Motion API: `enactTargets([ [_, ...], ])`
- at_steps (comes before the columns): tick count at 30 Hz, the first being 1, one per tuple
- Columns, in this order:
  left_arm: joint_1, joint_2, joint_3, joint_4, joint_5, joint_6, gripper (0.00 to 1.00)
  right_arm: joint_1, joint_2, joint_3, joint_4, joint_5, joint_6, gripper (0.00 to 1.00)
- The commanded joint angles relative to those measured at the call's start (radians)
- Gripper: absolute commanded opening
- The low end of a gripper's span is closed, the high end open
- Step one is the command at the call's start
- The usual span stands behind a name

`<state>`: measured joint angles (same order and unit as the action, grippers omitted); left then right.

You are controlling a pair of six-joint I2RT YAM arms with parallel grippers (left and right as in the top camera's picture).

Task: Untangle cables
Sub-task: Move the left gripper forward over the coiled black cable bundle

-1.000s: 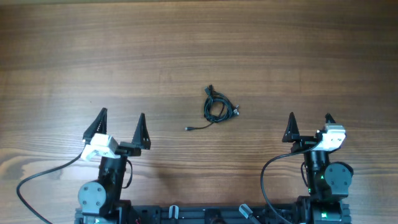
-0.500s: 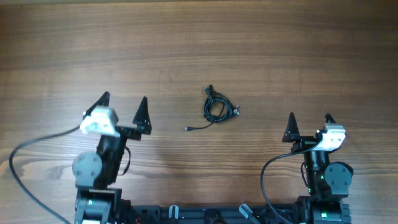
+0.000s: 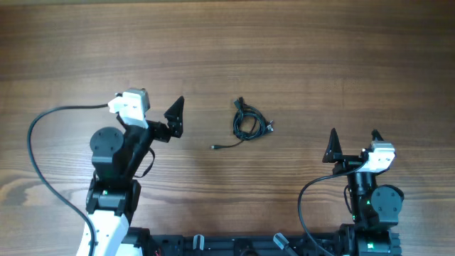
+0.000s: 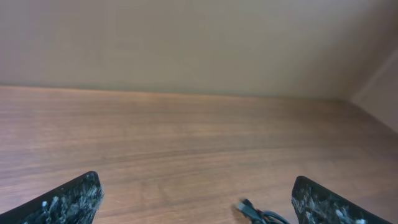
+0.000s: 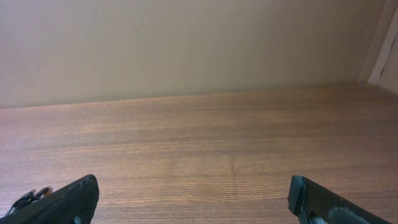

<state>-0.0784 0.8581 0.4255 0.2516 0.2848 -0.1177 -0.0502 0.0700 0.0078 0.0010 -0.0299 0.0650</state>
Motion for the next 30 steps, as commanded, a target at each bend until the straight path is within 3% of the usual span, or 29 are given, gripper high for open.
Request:
enactTargets([
  [1, 0.003, 0.056, 0.035, 0.003, 0.108, -0.057, 1.00, 0.005, 0.006, -0.003, 0.002, -0.017, -0.012, 1.00],
  [6, 0.003, 0.149, 0.035, -0.031, 0.298, -0.081, 1.00, 0.005, 0.006, -0.003, 0.002, -0.017, -0.012, 1.00],
  [12, -0.003, 0.253, 0.035, -0.039, 0.418, -0.081, 1.00, 0.005, 0.006, -0.003, 0.002, -0.017, -0.012, 1.00],
  [20, -0.010, 0.323, 0.035, -0.021, 0.417, -0.081, 1.00, 0.005, 0.006, -0.003, 0.002, -0.017, -0.012, 1.00],
  [24, -0.010, 0.339, 0.035, 0.016, 0.353, -0.188, 1.00, 0.005, 0.006, -0.003, 0.002, -0.017, -0.012, 1.00],
  [30, -0.010, 0.361, 0.109, -0.034, 0.308, -0.205, 1.00, 0.005, 0.006, -0.003, 0.002, -0.017, -0.012, 1.00],
])
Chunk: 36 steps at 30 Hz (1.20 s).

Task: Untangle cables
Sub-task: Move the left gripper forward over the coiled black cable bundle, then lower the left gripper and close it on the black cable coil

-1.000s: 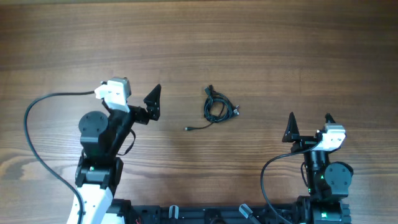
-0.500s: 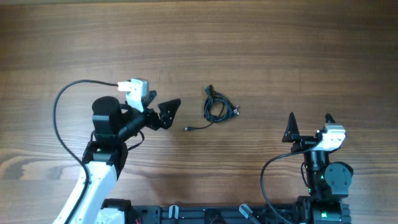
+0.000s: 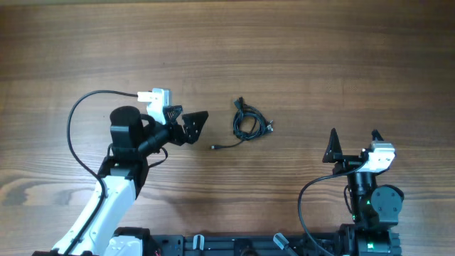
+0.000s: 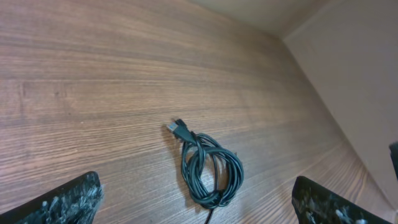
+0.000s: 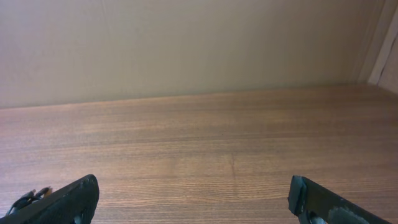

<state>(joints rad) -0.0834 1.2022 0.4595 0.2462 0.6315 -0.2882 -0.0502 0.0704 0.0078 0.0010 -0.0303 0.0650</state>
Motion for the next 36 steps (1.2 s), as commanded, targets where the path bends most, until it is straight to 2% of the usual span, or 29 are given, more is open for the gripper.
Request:
enactTargets([
  [1, -0.006, 0.022, 0.103, -0.063, -0.053, -0.034, 1.00, 0.005, 0.006, -0.003, 0.002, -0.016, -0.012, 1.00],
  [6, -0.069, 0.069, 0.307, -0.275, -0.182, -0.031, 1.00, 0.005, 0.006, -0.003, 0.002, -0.016, -0.012, 1.00],
  [11, -0.194, 0.131, 0.491, -0.484, -0.421, -0.031, 1.00, 0.005, 0.006, -0.003, 0.002, -0.016, -0.012, 1.00],
  [14, -0.278, 0.164, 0.558, -0.543, -0.541, -0.030, 1.00, 0.005, 0.006, -0.003, 0.002, -0.016, -0.012, 1.00],
  [18, -0.374, 0.178, 0.562, -0.474, -0.546, -0.031, 1.00, 0.005, 0.006, -0.003, 0.002, -0.016, -0.012, 1.00],
  [26, -0.468, 0.181, 0.561, -0.478, -0.547, -0.032, 1.00, 0.005, 0.006, -0.003, 0.002, -0.016, -0.012, 1.00],
  [29, -0.475, 0.202, 0.560, -0.492, -0.547, -0.035, 0.90, 0.005, 0.006, -0.003, 0.002, -0.016, -0.012, 1.00],
  [32, -0.476, 0.242, 0.560, -0.506, -0.547, -0.041, 0.85, 0.005, 0.006, -0.003, 0.002, -0.016, -0.012, 1.00],
  [36, -0.476, 0.319, 0.560, -0.506, -0.547, -0.152, 0.79, 0.005, 0.006, -0.003, 0.002, -0.016, -0.012, 1.00],
])
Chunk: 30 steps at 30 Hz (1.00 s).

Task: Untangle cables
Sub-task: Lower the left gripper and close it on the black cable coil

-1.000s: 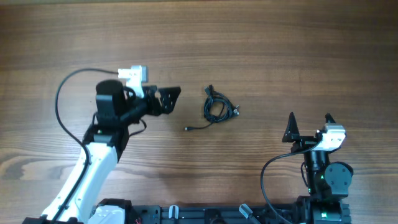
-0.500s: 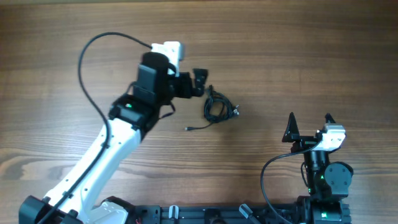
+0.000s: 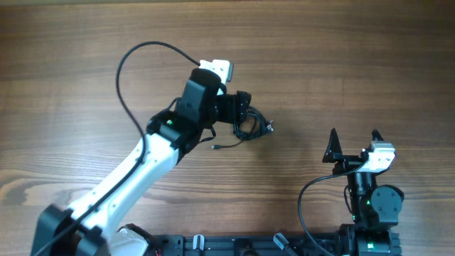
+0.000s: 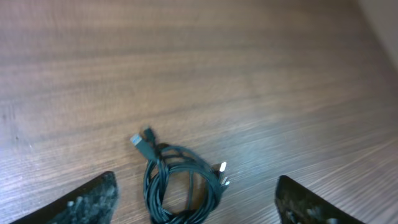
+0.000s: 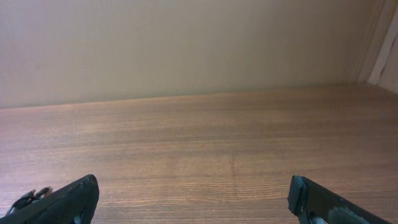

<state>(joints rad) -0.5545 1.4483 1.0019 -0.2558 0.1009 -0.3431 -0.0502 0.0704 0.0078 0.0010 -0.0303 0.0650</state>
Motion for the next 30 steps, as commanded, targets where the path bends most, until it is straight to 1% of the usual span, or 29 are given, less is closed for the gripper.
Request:
enactTargets([
  [1, -0.005, 0.091, 0.017, -0.008, -0.017, -0.140, 0.77, 0.005, 0.006, -0.003, 0.002, -0.016, -0.012, 1.00],
  [2, -0.005, 0.109, 0.017, -0.013, -0.016, -0.183, 0.75, 0.005, 0.006, -0.003, 0.002, -0.016, -0.012, 1.00],
  [3, -0.005, 0.138, 0.017, -0.029, -0.016, -0.267, 0.67, 0.005, 0.006, -0.003, 0.002, -0.016, -0.012, 1.00],
  [4, -0.005, 0.157, 0.017, -0.044, -0.017, -0.336, 0.66, 0.005, 0.006, -0.003, 0.002, -0.016, -0.012, 1.00],
  [6, -0.005, 0.183, 0.017, -0.065, -0.016, -0.426, 0.65, 0.005, 0.006, -0.003, 0.002, -0.016, -0.012, 1.00],
  [8, -0.010, 0.209, 0.017, -0.088, -0.016, -0.509, 0.60, 0.005, 0.006, -0.003, 0.002, -0.016, -0.012, 1.00],
  [10, -0.021, 0.234, 0.017, -0.101, -0.016, -0.579, 0.57, 0.005, 0.006, -0.003, 0.002, -0.016, -0.012, 1.00],
  [12, -0.041, 0.254, 0.017, -0.100, -0.016, -0.615, 0.57, 0.005, 0.006, -0.003, 0.002, -0.016, -0.012, 1.00],
  [15, -0.083, 0.288, 0.018, -0.085, -0.034, -0.633, 0.56, 0.005, 0.006, -0.003, 0.002, -0.016, -0.012, 1.00],
  [18, -0.119, 0.324, 0.017, -0.085, -0.112, -0.643, 0.50, 0.005, 0.006, -0.003, 0.002, -0.016, -0.012, 1.00],
  [20, -0.132, 0.348, 0.017, -0.086, -0.151, -0.675, 0.50, 0.005, 0.006, -0.003, 0.002, -0.016, -0.012, 1.00],
  [25, -0.137, 0.402, 0.017, -0.085, -0.190, -0.713, 0.45, 0.005, 0.006, -0.003, 0.002, -0.016, -0.012, 1.00],
  [26, -0.137, 0.411, 0.017, -0.084, -0.200, -0.712, 0.42, 0.005, 0.006, -0.003, 0.002, -0.016, -0.012, 1.00],
  [27, -0.137, 0.417, 0.017, -0.078, -0.209, -0.712, 0.36, 0.005, 0.006, -0.003, 0.002, -0.016, -0.012, 1.00],
  [28, -0.138, 0.424, 0.017, -0.072, -0.215, -0.710, 0.27, 0.005, 0.006, -0.003, 0.002, -0.016, -0.012, 1.00],
  [29, -0.137, 0.427, 0.018, -0.070, -0.216, -0.708, 0.16, 0.005, 0.006, -0.003, 0.002, -0.016, -0.012, 1.00],
  [30, -0.137, 0.429, 0.018, -0.070, -0.221, -0.708, 0.09, 0.005, 0.006, -0.003, 0.002, -0.016, -0.013, 1.00],
])
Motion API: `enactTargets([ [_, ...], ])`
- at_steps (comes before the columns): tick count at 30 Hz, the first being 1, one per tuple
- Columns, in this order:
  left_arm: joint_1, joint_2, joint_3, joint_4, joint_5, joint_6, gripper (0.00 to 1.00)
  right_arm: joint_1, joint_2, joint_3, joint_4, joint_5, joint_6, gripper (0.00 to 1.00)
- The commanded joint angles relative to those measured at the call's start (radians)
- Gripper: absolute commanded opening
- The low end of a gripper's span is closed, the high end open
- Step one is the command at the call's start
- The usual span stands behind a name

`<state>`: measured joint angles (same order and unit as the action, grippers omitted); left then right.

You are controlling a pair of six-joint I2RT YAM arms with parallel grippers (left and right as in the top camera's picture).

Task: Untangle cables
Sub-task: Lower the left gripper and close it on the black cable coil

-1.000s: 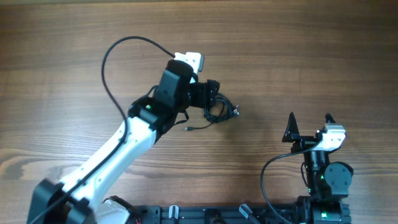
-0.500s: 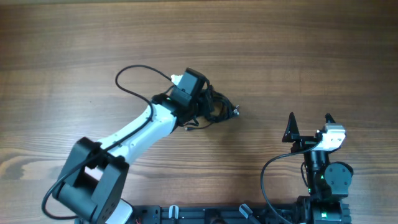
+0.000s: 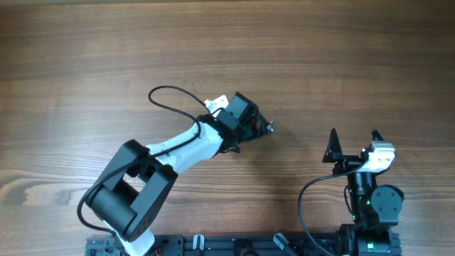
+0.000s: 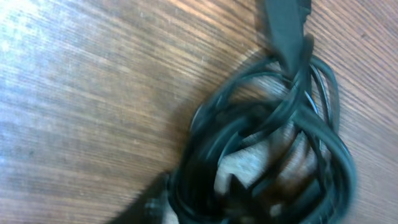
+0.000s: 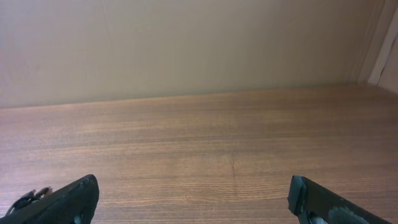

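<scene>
A black cable bundle [image 4: 199,162], coiled with strands crossing and a plug [image 4: 286,25] at its far end, fills the blurred left wrist view. My left gripper [image 4: 194,200] is down on the coil's left side, fingertips close together with strands between them. From overhead, the left gripper [image 3: 249,126] covers most of the bundle; only a plug end [image 3: 269,128] sticks out to the right. My right gripper [image 5: 196,202] is open near the table's front right, well away from the cable [image 3: 353,144].
The wooden table [image 3: 341,64] stretches bare-grained around the bundle. The left arm's own supply cable [image 3: 170,94] arches over the table behind the arm. A beige wall [image 5: 186,43] closes off the far side in the right wrist view.
My left gripper was open just above and short of the coil; now it is down on it with fingers drawn close around strands. The right arm has not moved.
My left gripper stood open at the left, far from the coil. Then it was nearer, with the coil in its view. Then it hung open over the coil, and now it is lowered onto it and narrowed. The right gripper stayed open and still throughout.
</scene>
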<state>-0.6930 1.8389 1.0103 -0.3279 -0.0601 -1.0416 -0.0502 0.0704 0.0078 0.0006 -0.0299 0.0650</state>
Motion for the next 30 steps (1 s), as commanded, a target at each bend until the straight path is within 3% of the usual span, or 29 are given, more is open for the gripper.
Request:
enactTargets([
  [1, 0.001, 0.038, 0.009, 0.002, -0.073, 0.001, 0.04, 0.005, 0.006, -0.003, 0.002, -0.017, -0.012, 1.00],
  [7, 0.053, -0.052, 0.013, -0.080, -0.286, 0.334, 0.04, 0.005, 0.006, -0.003, 0.002, -0.017, -0.012, 1.00],
  [10, 0.091, -0.127, 0.013, -0.119, -0.373, 0.590, 0.04, 0.005, 0.006, -0.003, 0.002, -0.017, -0.012, 1.00],
  [12, 0.114, -0.174, 0.013, -0.141, -0.372, 0.877, 0.04, 0.005, 0.006, -0.003, 0.002, -0.017, -0.012, 1.00],
  [15, 0.124, -0.193, 0.013, -0.174, -0.371, 1.122, 0.04, 0.005, 0.006, -0.003, 0.002, -0.017, -0.012, 1.00],
  [19, 0.124, -0.192, 0.013, -0.208, -0.330, 1.227, 0.04, 0.005, 0.006, -0.003, 0.002, -0.017, -0.013, 1.00],
  [30, 0.124, -0.192, 0.013, -0.257, -0.288, 1.229, 0.04, 0.005, 0.006, -0.003, 0.002, -0.017, -0.012, 1.00],
])
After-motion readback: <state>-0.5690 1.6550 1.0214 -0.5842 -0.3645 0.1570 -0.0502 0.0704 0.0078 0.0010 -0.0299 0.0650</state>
